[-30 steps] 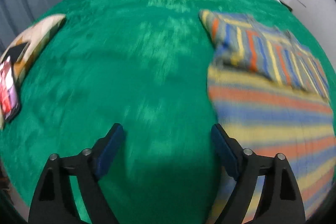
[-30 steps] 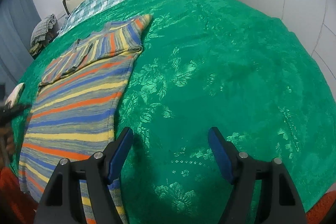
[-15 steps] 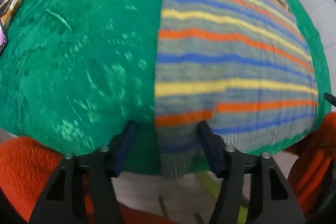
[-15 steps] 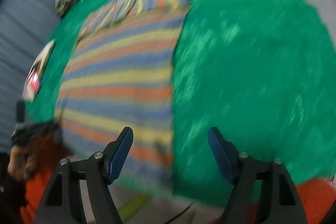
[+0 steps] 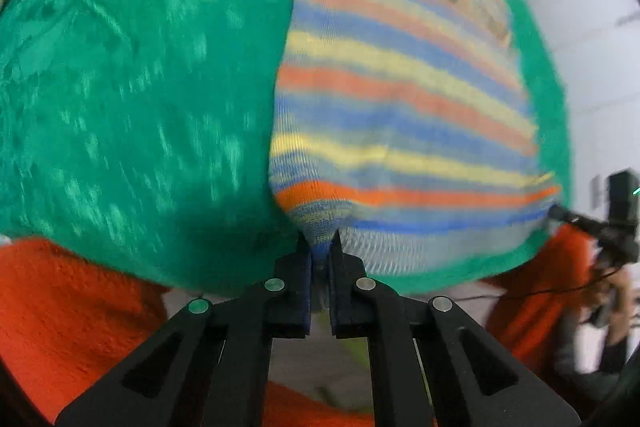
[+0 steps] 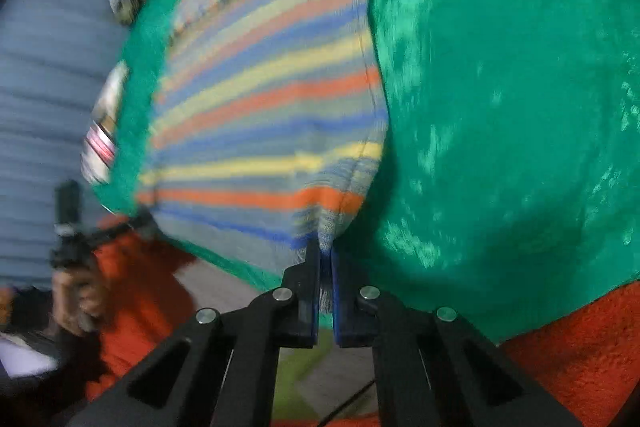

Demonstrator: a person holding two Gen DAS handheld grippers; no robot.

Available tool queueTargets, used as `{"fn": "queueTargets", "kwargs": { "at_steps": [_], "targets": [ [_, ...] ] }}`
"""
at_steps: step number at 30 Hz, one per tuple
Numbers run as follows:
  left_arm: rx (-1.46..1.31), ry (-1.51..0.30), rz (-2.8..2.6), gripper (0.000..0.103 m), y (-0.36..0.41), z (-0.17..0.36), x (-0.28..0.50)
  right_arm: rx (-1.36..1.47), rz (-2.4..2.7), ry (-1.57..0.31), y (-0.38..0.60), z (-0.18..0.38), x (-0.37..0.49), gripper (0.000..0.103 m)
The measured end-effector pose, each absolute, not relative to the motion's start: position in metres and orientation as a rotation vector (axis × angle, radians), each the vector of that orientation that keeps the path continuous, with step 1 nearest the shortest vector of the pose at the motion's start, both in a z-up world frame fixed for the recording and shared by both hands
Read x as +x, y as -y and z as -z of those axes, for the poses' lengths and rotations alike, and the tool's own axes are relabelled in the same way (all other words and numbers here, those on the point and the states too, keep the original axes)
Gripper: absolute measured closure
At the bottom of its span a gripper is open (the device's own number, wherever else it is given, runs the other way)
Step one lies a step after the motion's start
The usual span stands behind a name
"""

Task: Fold small clothes
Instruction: 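Grasp the sweater hem with both grippers, then lift the hem with both grippers, lay it onto the collar, release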

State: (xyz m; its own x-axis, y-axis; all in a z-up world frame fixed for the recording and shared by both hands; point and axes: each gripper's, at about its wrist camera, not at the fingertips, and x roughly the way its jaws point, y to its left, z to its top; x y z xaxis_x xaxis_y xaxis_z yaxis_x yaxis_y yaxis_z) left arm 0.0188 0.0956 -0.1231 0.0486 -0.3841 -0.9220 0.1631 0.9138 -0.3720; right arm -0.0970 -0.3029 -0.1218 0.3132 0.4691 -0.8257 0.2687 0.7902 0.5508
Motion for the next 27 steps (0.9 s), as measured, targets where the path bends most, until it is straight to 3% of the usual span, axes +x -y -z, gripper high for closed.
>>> {"fn": "queueTargets", "kwargs": {
  "at_steps": [8,10,12,13,20,24,25,27],
  "targets": [
    [-0.237,-1.290,0.418,0.096,-0.070,0.058,0.208,0.730,-0.097,-1.032,0.376,0.065,0.060,0.098],
    [-0.239,-1.233,0.382,0.083,-0.053,0.054,0.274,0.798,-0.094,-0.937,0.399,0.071,0.126,0.096],
    [-0.237,-1.173,0.270,0.047,-0.043,0.057,0.313,0.778,0.031,-0.888,0.412,0.080,0.163,0.081],
    [-0.247,-1.168,0.227,0.043,-0.044,0.061,0.318,0.760,0.099,-0.877,0.414,0.084,0.170,0.064],
    [-0.195,-1.175,0.247,0.039,-0.072,0.101,0.270,0.572,0.079,-0.930,0.388,0.111,0.143,0.062],
    [-0.138,-1.158,0.277,0.028,-0.071,0.118,0.216,0.380,0.031,-0.952,0.359,0.118,0.104,0.062],
    [-0.081,-1.155,0.249,0.030,-0.067,0.124,0.208,0.346,-0.003,-0.948,0.349,0.120,0.096,0.062],
    [0.063,-1.192,0.155,0.058,-0.059,0.144,0.198,0.321,-0.070,-0.952,0.340,0.128,0.085,0.061]
  ]
}}
